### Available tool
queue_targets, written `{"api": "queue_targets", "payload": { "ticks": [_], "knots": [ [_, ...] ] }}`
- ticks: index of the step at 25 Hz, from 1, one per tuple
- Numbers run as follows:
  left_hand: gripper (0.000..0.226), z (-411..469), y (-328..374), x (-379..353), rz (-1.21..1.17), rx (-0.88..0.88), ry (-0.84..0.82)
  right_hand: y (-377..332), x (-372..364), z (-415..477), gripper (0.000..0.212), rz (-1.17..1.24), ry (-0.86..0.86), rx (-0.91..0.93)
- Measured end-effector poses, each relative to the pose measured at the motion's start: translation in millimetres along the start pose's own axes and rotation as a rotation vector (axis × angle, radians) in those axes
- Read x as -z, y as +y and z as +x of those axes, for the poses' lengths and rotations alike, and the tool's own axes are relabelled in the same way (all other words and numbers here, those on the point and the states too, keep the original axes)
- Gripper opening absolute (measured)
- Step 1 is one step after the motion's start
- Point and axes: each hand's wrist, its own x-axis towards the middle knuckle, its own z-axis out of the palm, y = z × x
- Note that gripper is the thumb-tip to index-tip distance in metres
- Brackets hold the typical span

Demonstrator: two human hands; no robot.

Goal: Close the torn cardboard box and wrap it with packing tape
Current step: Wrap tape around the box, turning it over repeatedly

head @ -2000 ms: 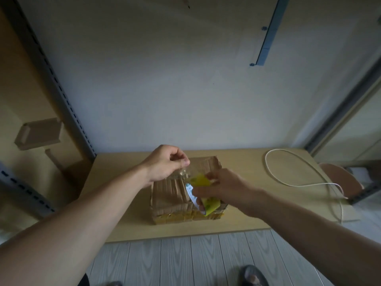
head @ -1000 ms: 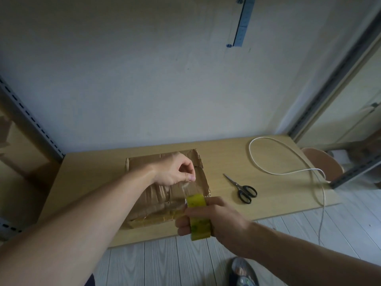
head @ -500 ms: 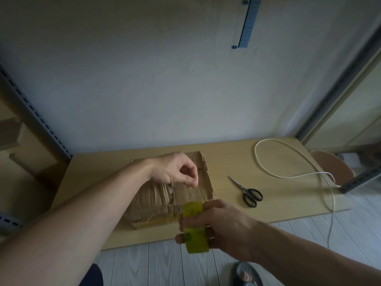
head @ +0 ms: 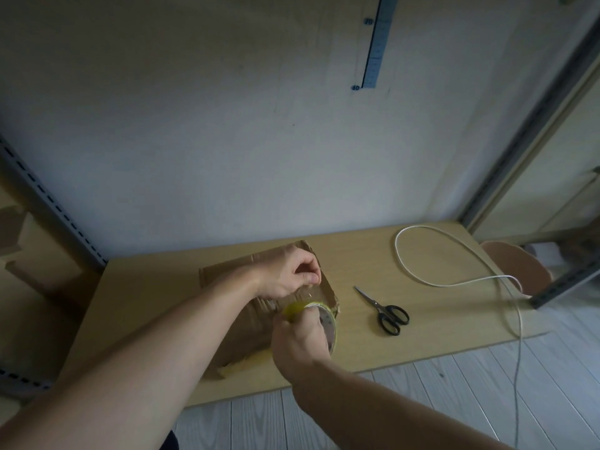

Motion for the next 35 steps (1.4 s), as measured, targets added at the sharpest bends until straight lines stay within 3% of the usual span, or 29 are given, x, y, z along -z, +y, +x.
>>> {"api": "queue_targets", "payload": {
  "ticks": [2, 7, 10, 14, 16, 20, 23, 28, 35],
  "knots": [
    [0.012, 3.5, -3.2, -2.3, -0.026, 0.029, 0.122, -0.4, 18.6, 16.1, 0.038, -0.074, 0.037, 0.093],
    [0.009, 8.6, 0.2, -3.4, -0.101, 0.125, 0.413, -11.2, 85.0, 57.8, 0.023, -0.719, -0.096, 0.373],
    [0.006, 8.1, -4.6, 16.4, -0.226, 0.14, 0.495, -32.5, 98.9, 59.0, 0.005, -0.712, -0.118, 0.496],
    [0.01, -4.5, -26.0, 50.2, -0.273, 0.124, 0.6, -53.6, 84.7, 54.4, 0.017, -0.825, 0.112, 0.692],
    [0.011, -14.2, -40.4, 53.7, -0.362, 0.13, 0.63, -42.3, 64.7, 61.8, 0.03, -0.906, 0.268, 0.702],
    [0.021, -19.4, -66.2, 30.9, -0.424, 0.142, 0.596, -9.8, 32.0, 89.8, 0.041, -0.788, 0.365, 0.621],
    [0.023, -17.9, -78.6, 21.8, -0.431, 0.174, 0.627, -2.8, 24.4, 104.5, 0.031, -0.763, 0.394, 0.704],
    [0.018, -29.8, -74.1, 21.4, -0.455, 0.305, 0.609, 3.3, 24.5, 118.0, 0.023, -0.664, 0.3, 0.843],
    [0.012, -84.8, -46.3, -21.1, -0.533, 0.543, 0.649, 5.9, 43.6, 126.9, 0.011, -0.658, -0.09, 1.102]
  ]
}}
